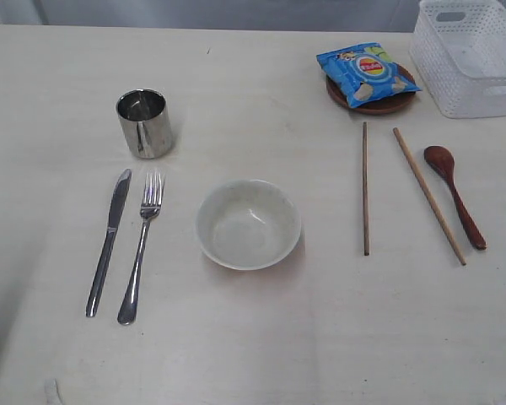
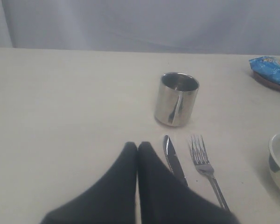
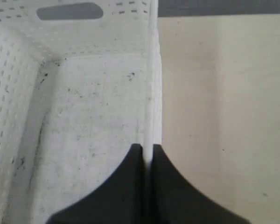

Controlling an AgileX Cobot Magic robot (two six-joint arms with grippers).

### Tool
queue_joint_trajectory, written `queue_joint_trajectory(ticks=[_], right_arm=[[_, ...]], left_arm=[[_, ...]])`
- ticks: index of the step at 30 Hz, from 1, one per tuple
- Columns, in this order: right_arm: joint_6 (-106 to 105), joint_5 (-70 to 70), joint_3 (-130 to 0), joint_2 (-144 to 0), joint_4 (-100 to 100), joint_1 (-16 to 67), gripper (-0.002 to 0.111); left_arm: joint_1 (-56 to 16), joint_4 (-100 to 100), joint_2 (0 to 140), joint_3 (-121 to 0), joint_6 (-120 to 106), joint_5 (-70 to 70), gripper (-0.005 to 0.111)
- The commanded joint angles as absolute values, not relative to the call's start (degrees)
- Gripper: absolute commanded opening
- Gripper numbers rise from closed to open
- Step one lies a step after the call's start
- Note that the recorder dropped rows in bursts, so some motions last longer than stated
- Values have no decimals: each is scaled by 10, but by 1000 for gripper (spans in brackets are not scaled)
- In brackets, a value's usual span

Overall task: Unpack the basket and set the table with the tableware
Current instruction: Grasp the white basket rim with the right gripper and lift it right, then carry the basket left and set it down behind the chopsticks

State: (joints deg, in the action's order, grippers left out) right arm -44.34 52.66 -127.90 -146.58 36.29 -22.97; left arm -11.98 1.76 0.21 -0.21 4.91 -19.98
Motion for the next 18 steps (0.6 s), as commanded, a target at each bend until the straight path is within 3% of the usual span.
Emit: queue_joint_trajectory(ticks=[1,18], right_arm=[[-470,550,-1279,-1481,395,-203,-1],[-490,551,-1279,-1482,395,-55,-1]], left_arm=[[-122,17,0,0,47,-199,0],[-122,17,0,0,47,-199,0]])
